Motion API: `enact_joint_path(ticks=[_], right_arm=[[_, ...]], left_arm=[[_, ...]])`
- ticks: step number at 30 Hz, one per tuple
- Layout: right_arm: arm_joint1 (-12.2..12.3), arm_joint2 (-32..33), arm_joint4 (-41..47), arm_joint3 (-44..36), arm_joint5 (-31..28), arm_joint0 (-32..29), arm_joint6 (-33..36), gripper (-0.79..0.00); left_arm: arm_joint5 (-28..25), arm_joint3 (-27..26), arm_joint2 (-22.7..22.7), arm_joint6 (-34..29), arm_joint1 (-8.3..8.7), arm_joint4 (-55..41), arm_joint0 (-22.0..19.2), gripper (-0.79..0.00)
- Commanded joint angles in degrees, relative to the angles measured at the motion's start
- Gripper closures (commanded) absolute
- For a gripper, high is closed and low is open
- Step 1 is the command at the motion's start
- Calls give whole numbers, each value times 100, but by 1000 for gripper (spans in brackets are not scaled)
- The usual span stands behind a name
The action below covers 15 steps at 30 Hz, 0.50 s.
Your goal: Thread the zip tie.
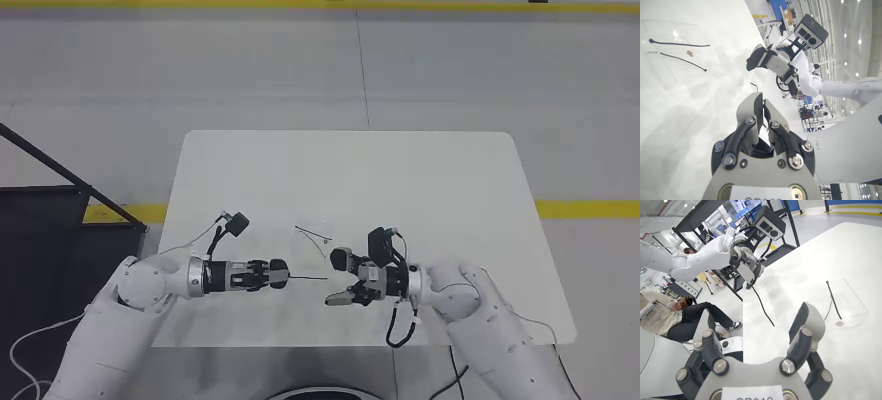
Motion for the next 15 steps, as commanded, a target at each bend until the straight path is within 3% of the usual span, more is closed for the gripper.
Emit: enact_joint_path(ticks=[1,8,15], right_arm=[[-6,-81,-39,3,125,78,94,-696],[-33,-258,-448,-129,596,158,2,-631],[-30,-328,-670,-232,756,138,-127,-496]], left_arm=[[-23,11,13,-13,5,-13,-6,0],[-48,38,46,-10,24,-31,-30,0],[-38,78,87,17,40,-39,-46,0]])
